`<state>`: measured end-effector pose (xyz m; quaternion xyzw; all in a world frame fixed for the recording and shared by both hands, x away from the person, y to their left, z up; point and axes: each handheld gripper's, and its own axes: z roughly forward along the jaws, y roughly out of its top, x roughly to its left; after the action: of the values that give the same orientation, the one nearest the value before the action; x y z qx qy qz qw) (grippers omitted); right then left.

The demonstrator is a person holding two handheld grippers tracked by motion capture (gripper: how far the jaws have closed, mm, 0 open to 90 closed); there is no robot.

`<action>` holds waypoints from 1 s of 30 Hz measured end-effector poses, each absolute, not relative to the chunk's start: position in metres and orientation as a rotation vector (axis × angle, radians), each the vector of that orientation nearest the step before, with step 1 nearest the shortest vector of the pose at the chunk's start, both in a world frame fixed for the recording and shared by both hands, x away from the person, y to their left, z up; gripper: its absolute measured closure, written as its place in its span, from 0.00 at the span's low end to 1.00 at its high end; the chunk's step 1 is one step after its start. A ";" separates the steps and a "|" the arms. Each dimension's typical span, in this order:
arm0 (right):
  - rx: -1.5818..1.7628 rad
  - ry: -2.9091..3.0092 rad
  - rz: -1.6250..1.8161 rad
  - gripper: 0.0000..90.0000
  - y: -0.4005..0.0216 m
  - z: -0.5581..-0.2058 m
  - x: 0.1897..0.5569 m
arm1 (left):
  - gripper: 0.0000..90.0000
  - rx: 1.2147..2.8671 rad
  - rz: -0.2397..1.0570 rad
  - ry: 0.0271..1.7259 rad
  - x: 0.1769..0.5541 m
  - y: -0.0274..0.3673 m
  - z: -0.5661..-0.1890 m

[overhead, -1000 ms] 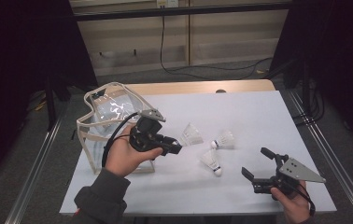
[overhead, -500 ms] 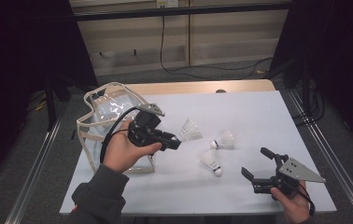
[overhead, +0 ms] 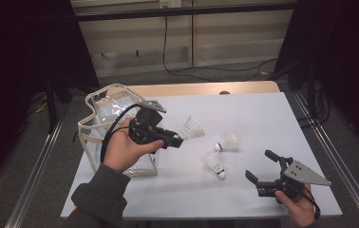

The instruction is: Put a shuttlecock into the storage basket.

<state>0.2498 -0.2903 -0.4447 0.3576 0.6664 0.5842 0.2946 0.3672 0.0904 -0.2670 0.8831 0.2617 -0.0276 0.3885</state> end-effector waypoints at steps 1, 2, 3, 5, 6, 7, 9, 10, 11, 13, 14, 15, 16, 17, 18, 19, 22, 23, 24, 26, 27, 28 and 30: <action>0.953 1.774 1.555 0.02 -0.290 -0.445 0.250 | 0.73 2.250 -0.069 0.664 0.368 0.090 -0.266; 0.952 1.774 1.554 0.02 -0.290 -0.445 0.250 | 0.73 2.252 -0.063 0.664 0.368 0.091 -0.266; 0.951 1.775 1.556 0.02 -0.290 -0.445 0.250 | 0.73 2.253 -0.062 0.666 0.368 0.091 -0.265; 0.952 1.773 1.558 0.02 -0.290 -0.445 0.250 | 0.73 2.249 -0.058 0.672 0.368 0.091 -0.264; 0.951 1.773 1.558 0.02 -0.290 -0.445 0.250 | 0.73 2.249 -0.059 0.669 0.369 0.091 -0.263; 0.952 1.773 1.557 0.02 -0.290 -0.445 0.250 | 0.73 2.249 -0.057 0.668 0.369 0.092 -0.262; 0.951 1.771 1.557 0.02 -0.290 -0.444 0.250 | 0.73 2.244 -0.058 0.678 0.370 0.092 -0.261; 0.950 1.772 1.556 0.02 -0.290 -0.444 0.250 | 0.73 2.243 -0.059 0.679 0.370 0.092 -0.261; 0.950 1.772 1.556 0.02 -0.290 -0.444 0.250 | 0.73 2.245 -0.061 0.675 0.370 0.093 -0.260; 0.949 1.772 1.556 0.02 -0.290 -0.444 0.250 | 0.73 2.249 -0.059 0.677 0.371 0.093 -0.259; 0.949 1.772 1.556 0.02 -0.290 -0.444 0.250 | 0.73 2.246 -0.059 0.681 0.371 0.093 -0.259; 0.949 1.773 1.557 0.02 -0.290 -0.444 0.250 | 0.73 2.244 -0.057 0.682 0.372 0.093 -0.258; 0.950 1.772 1.558 0.02 -0.290 -0.444 0.250 | 0.73 2.244 -0.059 0.680 0.372 0.094 -0.258; 0.950 1.772 1.560 0.02 -0.290 -0.444 0.250 | 0.73 2.245 -0.055 0.683 0.372 0.094 -0.257; 0.950 1.772 1.559 0.02 -0.290 -0.444 0.250 | 0.73 2.243 -0.055 0.684 0.372 0.094 -0.256; 0.950 1.773 1.559 0.02 -0.290 -0.444 0.250 | 0.73 2.245 -0.056 0.678 0.372 0.094 -0.256; 0.949 1.773 1.559 0.02 -0.289 -0.444 0.250 | 0.73 2.241 -0.048 0.687 0.372 0.095 -0.254; 0.949 1.773 1.560 0.02 -0.289 -0.444 0.250 | 0.73 2.242 -0.048 0.685 0.373 0.095 -0.253; 0.948 1.774 1.559 0.02 -0.290 -0.444 0.250 | 0.73 2.246 -0.047 0.685 0.373 0.096 -0.253; 0.949 1.774 1.557 0.02 -0.290 -0.444 0.249 | 0.73 2.246 -0.045 0.692 0.374 0.096 -0.252; 0.948 1.774 1.559 0.02 -0.289 -0.444 0.250 | 0.73 2.245 -0.043 0.693 0.374 0.097 -0.251; 0.949 1.773 1.562 0.02 -0.289 -0.444 0.249 | 0.73 2.242 -0.039 0.699 0.374 0.097 -0.251; 0.948 1.773 1.559 0.02 -0.289 -0.444 0.249 | 0.73 2.239 -0.039 0.699 0.375 0.098 -0.250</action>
<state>0.2495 -0.2893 -0.4443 0.3563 0.6660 0.5857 0.2941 0.3751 0.0979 -0.2498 0.8799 0.2748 -0.0153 0.3872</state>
